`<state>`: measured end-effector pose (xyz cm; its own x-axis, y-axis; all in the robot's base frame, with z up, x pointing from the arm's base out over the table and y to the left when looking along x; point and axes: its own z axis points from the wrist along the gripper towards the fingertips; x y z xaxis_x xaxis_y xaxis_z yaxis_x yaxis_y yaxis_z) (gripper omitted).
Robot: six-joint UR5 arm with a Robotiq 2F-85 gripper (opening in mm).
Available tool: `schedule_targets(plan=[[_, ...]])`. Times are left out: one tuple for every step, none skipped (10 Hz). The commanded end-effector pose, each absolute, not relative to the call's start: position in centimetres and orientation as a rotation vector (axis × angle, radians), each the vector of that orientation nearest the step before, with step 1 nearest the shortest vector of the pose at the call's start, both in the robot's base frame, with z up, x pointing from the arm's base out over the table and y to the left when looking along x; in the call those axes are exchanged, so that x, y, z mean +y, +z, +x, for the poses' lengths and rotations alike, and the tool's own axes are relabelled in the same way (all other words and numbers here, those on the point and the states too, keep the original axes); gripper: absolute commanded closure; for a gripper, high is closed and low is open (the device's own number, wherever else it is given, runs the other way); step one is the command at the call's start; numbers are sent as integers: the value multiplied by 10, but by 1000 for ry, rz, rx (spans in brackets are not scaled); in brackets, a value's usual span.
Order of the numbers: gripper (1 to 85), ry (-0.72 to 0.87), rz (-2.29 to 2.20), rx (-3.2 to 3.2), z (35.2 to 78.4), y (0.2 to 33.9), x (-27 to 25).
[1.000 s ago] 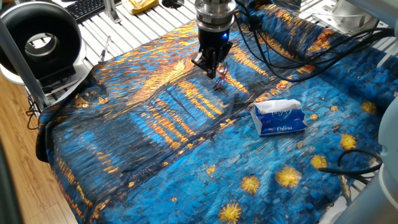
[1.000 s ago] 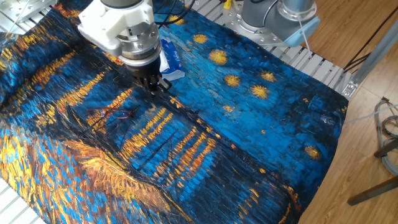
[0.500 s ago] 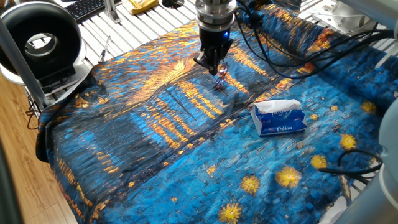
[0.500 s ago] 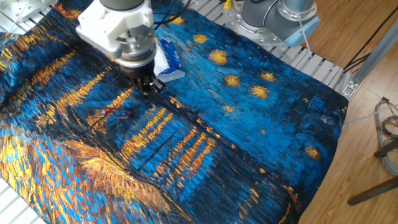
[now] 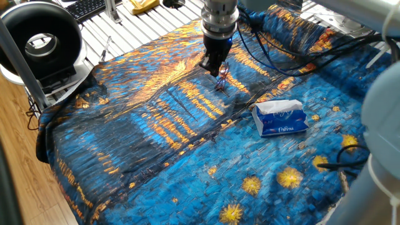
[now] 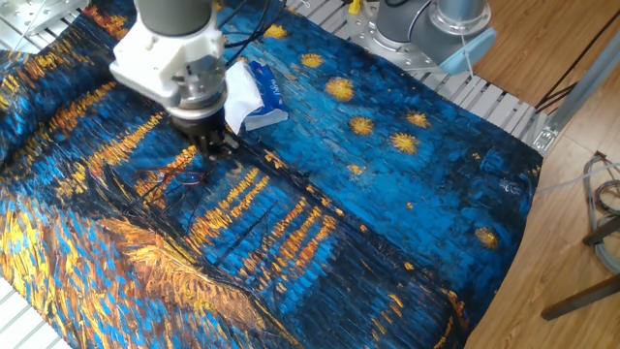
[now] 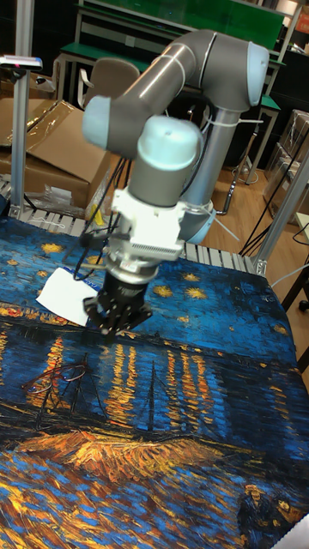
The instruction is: Unfold the leg of the glasses (with one hand)
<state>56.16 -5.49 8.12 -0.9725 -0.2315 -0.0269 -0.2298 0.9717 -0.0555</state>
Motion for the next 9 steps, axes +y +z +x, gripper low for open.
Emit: schedule_targets(plan=[[847,-108,-583,3045,572,64,-77],[847,-107,-626,3038,577,57,-82],[847,-131,-664,3016,587,48,-90],[847,-137,-670,3012,591,44,-93],[847,-140,-682,3010,591,43,-96],[847,-137,-687,3008,591,43,-96],[847,-138,-691,3008,591,43,-96],[847,-87,-662,3029,586,43,-88],[847,-51,-631,3037,582,46,-79]])
